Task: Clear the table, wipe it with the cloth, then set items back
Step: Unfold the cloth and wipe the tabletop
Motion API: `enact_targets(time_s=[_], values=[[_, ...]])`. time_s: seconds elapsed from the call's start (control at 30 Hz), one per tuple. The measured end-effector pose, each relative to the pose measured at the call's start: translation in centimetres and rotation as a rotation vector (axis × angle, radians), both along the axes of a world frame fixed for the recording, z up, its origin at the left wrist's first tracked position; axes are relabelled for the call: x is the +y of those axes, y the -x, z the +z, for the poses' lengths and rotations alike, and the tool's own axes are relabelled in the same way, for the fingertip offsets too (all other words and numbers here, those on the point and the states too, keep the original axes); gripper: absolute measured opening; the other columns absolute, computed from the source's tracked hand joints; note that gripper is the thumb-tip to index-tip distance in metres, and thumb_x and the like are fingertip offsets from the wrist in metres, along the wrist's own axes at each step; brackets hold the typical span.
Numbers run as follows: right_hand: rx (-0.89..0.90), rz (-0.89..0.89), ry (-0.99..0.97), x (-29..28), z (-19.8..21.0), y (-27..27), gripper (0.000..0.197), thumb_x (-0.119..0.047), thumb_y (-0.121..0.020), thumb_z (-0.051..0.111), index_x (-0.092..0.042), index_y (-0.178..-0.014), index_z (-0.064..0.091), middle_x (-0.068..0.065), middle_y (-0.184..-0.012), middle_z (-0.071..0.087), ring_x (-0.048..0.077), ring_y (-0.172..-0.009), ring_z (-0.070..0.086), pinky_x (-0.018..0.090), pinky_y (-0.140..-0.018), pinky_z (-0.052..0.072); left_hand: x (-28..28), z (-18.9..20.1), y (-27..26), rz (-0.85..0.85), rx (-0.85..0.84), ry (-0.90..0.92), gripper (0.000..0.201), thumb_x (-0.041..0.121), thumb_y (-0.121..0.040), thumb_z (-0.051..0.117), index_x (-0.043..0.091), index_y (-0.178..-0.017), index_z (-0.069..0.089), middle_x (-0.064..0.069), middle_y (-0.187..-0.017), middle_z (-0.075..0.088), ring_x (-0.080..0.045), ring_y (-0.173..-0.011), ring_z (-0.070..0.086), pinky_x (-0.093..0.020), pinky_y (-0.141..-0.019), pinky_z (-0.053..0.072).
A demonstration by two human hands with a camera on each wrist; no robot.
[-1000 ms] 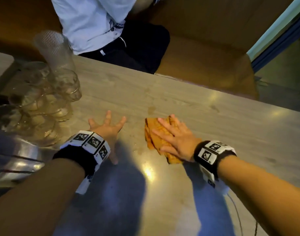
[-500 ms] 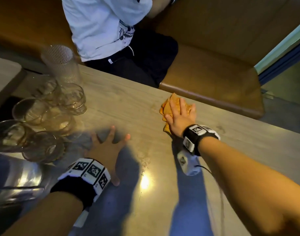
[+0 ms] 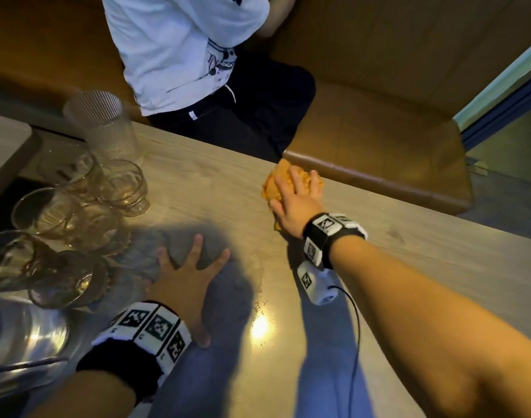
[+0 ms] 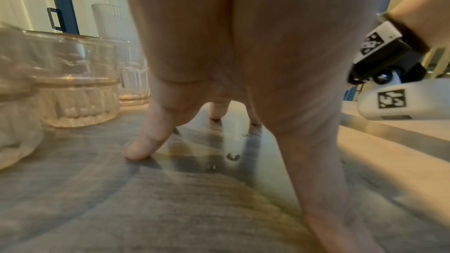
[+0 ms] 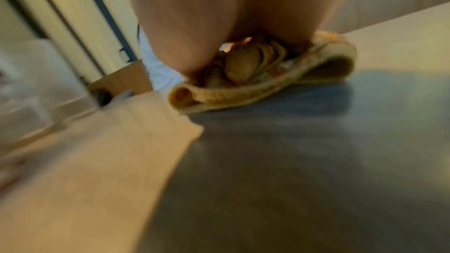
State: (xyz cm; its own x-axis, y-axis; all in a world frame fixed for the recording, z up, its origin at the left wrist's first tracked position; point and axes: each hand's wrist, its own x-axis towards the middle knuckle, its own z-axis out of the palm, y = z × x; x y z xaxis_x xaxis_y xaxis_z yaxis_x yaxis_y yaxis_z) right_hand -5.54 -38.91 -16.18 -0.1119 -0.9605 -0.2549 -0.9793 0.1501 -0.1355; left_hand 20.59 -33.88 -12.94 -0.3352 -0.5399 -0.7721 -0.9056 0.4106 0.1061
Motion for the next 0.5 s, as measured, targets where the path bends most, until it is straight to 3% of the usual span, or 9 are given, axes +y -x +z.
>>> enact_targets(time_s=[0.1, 0.17, 0.23, 0.3, 0.4, 0.5], values=[[-0.151, 0.269, 0.110, 1.7, 1.4, 0.9, 0.069, -0.031, -0.084, 0.066, -0.017, -0.145, 0.037, 0.015, -0.155, 0.021, 0.043, -0.137, 0.025, 0.051, -0.115, 0.025, -0.1, 0.1, 0.0, -0.016, -0.013, 0.004, 0.150, 0.052, -0.050, 0.090, 0.058, -0.133, -0.035, 0.010, -0.132, -0.054, -0.059, -0.133, -0.029, -0.071, -0.109, 0.022], [-0.165, 0.142, 0.095, 2.0, 2.5, 2.9, 0.089, -0.022, -0.072, 0.078, -0.015, -0.146, 0.029, 0.015, -0.149, 0.021, 0.039, -0.130, 0.036, 0.044, -0.106, 0.041, 0.0, 0.2, 0.1, -0.030, -0.011, 0.002, 0.151, 0.053, -0.050, 0.089, 0.057, -0.132, -0.037, 0.008, -0.132, -0.054, -0.060, -0.133, -0.027, -0.069, -0.110, 0.021], [-0.126, -0.060, 0.104, 2.1, 3.3, 5.1, 0.092, -0.021, -0.071, 0.080, -0.015, -0.147, 0.027, 0.013, -0.139, 0.029, 0.036, -0.124, 0.041, 0.042, -0.101, 0.043, -0.1, 0.2, 0.1, -0.031, -0.004, -0.004, 0.150, 0.053, -0.050, 0.089, 0.057, -0.133, -0.036, 0.006, -0.132, -0.054, -0.060, -0.133, -0.026, -0.069, -0.110, 0.022], [-0.094, -0.214, 0.203, 1.9, 3.9, 6.8, 0.069, -0.026, -0.076, 0.074, -0.014, -0.137, 0.043, 0.011, -0.128, 0.042, 0.035, -0.120, 0.043, 0.041, -0.098, 0.041, -0.2, 0.1, 0.0, -0.025, 0.001, -0.012, 0.149, 0.052, -0.050, 0.090, 0.057, -0.135, -0.033, 0.007, -0.131, -0.055, -0.060, -0.133, -0.026, -0.068, -0.111, 0.023], [-0.012, -0.326, 0.354, 0.7, 4.9, 7.6, 0.035, -0.046, -0.083, 0.059, -0.021, -0.107, 0.061, 0.003, -0.109, 0.059, 0.030, -0.112, 0.043, 0.043, -0.090, 0.039, -0.3, 0.1, -0.1, -0.021, 0.006, -0.016, 0.151, 0.052, -0.048, 0.091, 0.060, -0.131, -0.036, 0.008, -0.130, -0.056, -0.060, -0.133, -0.027, -0.069, -0.110, 0.023], [-0.279, -0.300, 0.485, -0.8, 5.2, 6.9, 0.025, -0.045, -0.088, 0.058, -0.022, -0.098, 0.060, 0.000, -0.099, 0.059, 0.021, -0.099, 0.047, 0.035, -0.081, 0.040, -0.3, 0.0, -0.1, -0.013, 0.011, -0.011, 0.151, 0.050, -0.048, 0.091, 0.062, -0.129, -0.036, 0.010, -0.131, -0.056, -0.060, -0.133, -0.026, -0.069, -0.109, 0.025]])
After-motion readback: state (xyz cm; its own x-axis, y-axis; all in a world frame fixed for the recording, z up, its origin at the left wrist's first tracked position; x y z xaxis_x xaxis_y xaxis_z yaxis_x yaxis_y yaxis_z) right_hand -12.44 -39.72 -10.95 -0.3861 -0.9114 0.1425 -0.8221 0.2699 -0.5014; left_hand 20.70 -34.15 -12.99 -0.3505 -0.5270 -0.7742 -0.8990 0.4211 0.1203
